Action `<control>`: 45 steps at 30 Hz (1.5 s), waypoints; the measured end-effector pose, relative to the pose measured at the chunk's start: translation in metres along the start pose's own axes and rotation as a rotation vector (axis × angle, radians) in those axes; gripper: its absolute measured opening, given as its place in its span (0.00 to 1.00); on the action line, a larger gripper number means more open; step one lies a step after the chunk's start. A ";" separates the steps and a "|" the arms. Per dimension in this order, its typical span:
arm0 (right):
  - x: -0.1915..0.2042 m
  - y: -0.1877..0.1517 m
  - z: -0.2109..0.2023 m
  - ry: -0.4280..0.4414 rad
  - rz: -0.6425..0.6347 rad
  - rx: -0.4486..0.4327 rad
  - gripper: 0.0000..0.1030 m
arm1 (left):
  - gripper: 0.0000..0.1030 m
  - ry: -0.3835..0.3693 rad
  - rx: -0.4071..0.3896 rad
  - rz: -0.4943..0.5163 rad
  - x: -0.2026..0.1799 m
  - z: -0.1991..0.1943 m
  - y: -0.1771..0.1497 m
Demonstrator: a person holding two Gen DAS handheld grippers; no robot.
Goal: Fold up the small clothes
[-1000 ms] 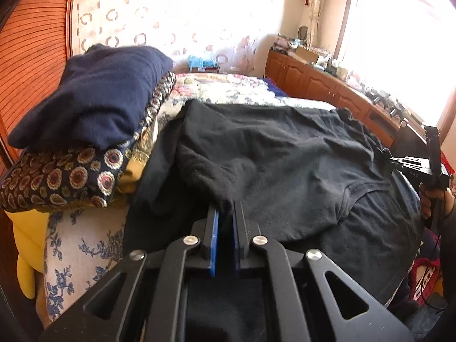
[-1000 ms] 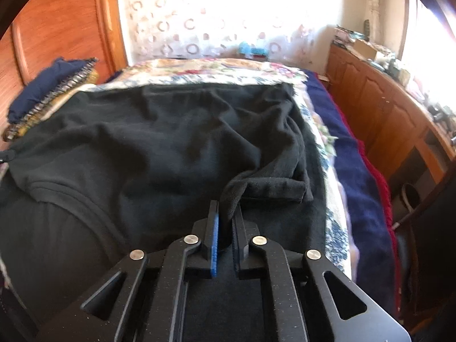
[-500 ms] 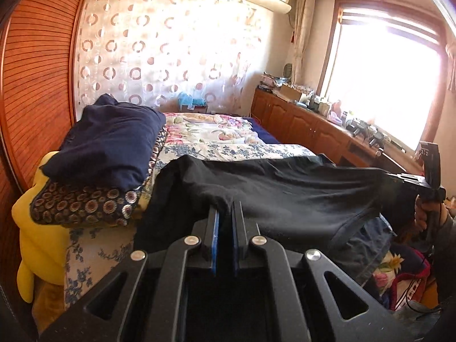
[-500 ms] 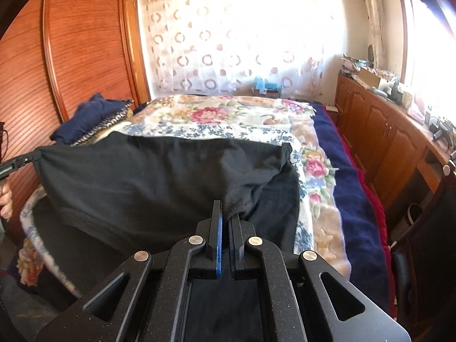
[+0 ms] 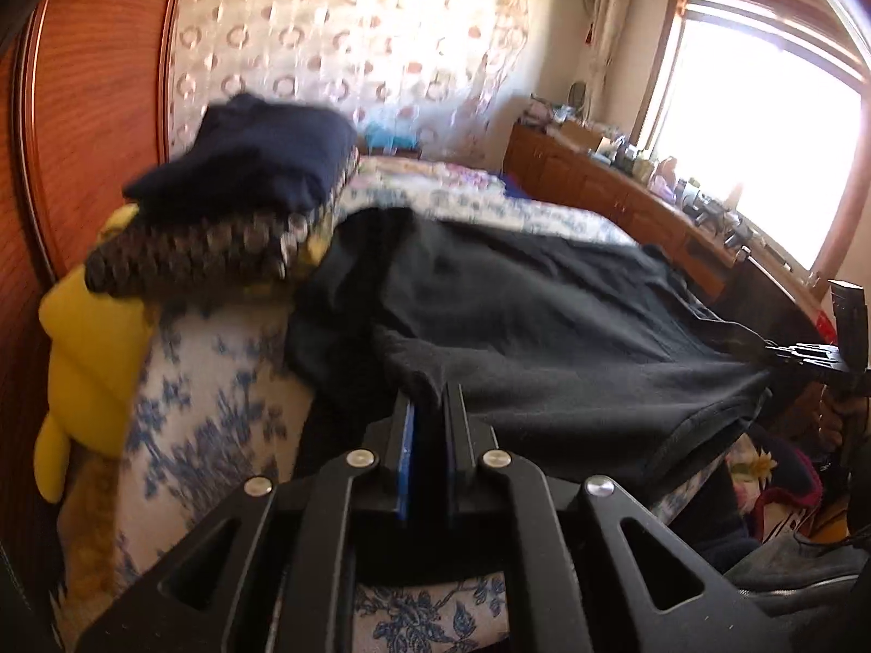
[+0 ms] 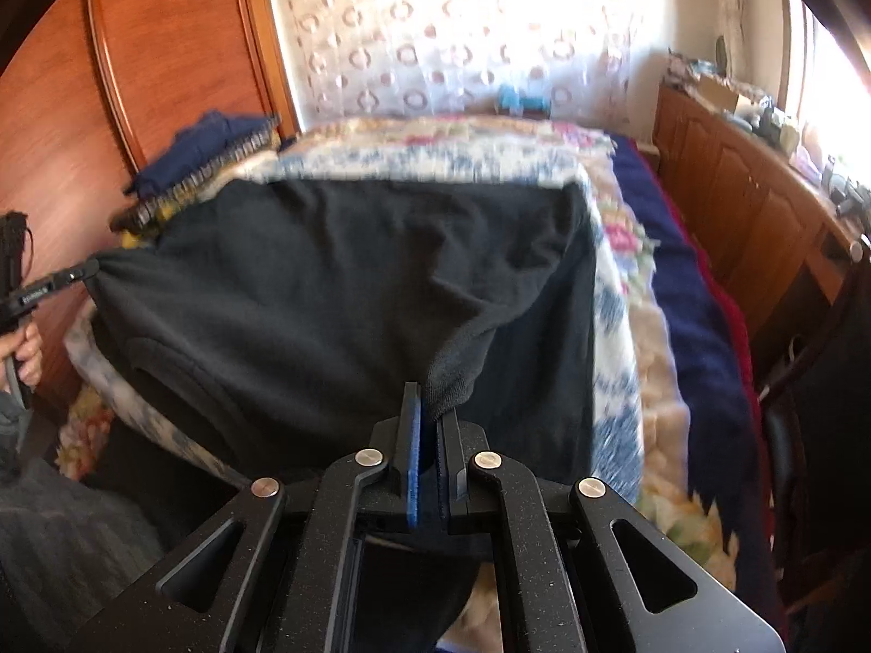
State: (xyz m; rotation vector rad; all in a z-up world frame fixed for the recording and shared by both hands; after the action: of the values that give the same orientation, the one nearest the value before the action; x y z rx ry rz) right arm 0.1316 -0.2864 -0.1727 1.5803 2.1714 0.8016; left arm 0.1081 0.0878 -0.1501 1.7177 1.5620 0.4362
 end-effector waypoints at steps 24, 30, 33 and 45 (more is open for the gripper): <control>0.020 0.031 0.001 -0.045 -0.071 -0.107 0.65 | 0.34 0.129 0.061 -0.056 0.040 0.015 -0.028; 0.043 0.037 0.014 0.008 -0.087 -0.116 0.66 | 0.38 0.136 0.093 -0.070 0.045 0.021 -0.035; 0.048 0.037 0.018 0.023 -0.089 -0.113 0.66 | 0.38 0.151 0.094 -0.069 0.047 0.021 -0.035; 0.054 0.035 0.034 0.064 -0.064 -0.102 0.66 | 0.40 0.258 0.091 0.000 0.045 0.033 -0.028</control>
State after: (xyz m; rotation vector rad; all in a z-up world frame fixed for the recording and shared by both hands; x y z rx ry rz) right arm 0.1601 -0.2190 -0.1745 1.4469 2.1767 0.9396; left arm 0.1205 0.1195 -0.2026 1.7853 1.7882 0.6153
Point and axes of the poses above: each gripper's, at about its wrist camera, not at the fingertips, and z roughly the way its jaws point, x to its left, y to its top, the point moved 10 cm from there along z, roughly the way its jaws point, and after that the axes turned 2 degrees about x, right-handed, at the moved point
